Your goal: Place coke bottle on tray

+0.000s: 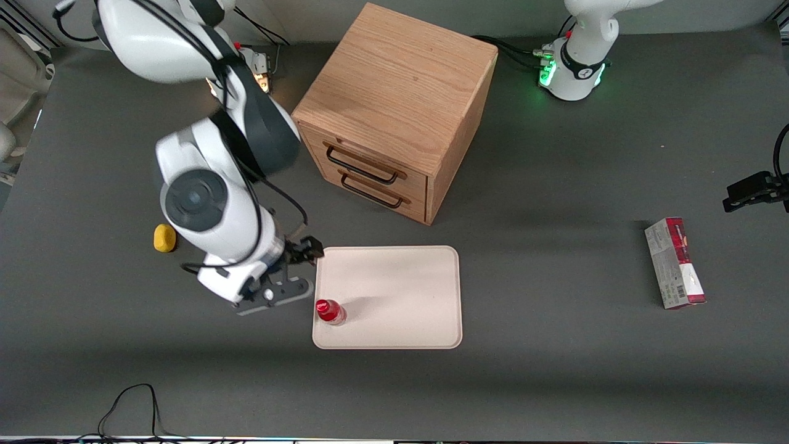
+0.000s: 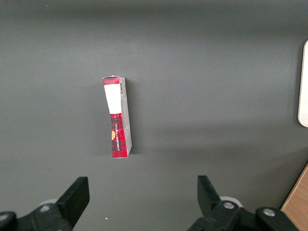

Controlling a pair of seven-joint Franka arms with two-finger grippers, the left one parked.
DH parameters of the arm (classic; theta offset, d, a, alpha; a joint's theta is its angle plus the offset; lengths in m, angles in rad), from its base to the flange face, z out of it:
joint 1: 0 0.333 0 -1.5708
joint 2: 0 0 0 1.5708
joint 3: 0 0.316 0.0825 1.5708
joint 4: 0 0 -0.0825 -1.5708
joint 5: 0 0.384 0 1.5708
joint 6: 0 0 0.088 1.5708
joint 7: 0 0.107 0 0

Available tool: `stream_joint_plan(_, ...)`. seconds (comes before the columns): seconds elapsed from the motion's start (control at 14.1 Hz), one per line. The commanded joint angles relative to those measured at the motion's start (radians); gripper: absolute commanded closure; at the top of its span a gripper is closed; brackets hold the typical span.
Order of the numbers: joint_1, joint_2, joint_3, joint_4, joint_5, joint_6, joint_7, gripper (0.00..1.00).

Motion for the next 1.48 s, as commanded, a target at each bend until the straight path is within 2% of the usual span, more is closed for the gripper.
stream_joint_plan(0.0, 0.001, -0.12, 0.001, -0.031, -0.034, -0.112, 0.012, 0.0)
stream_joint_plan(0.14, 0.003, -0.184, -0.002, -0.034, -0.076, -0.172, 0.009, 0.0)
stream_joint_plan(0.35, -0.017, -0.33, -0.029, -0.165, -0.071, -0.18, -0.02, 0.0)
stream_joint_plan(0.42, -0.041, -0.385, -0.031, -0.229, -0.057, -0.168, -0.027, 0.0)
stream_joint_plan(0.71, -0.166, -0.598, -0.083, -0.486, 0.074, -0.045, -0.034, 0.0)
stream_joint_plan(0.85, -0.225, -0.672, -0.086, -0.575, 0.077, -0.014, -0.035, 0.0)
stream_joint_plan(1.06, -0.311, -0.74, -0.086, -0.672, 0.081, 0.017, -0.136, 0.0)
stream_joint_plan(1.41, -0.394, -0.757, -0.089, -0.71, 0.08, 0.02, -0.149, 0.0)
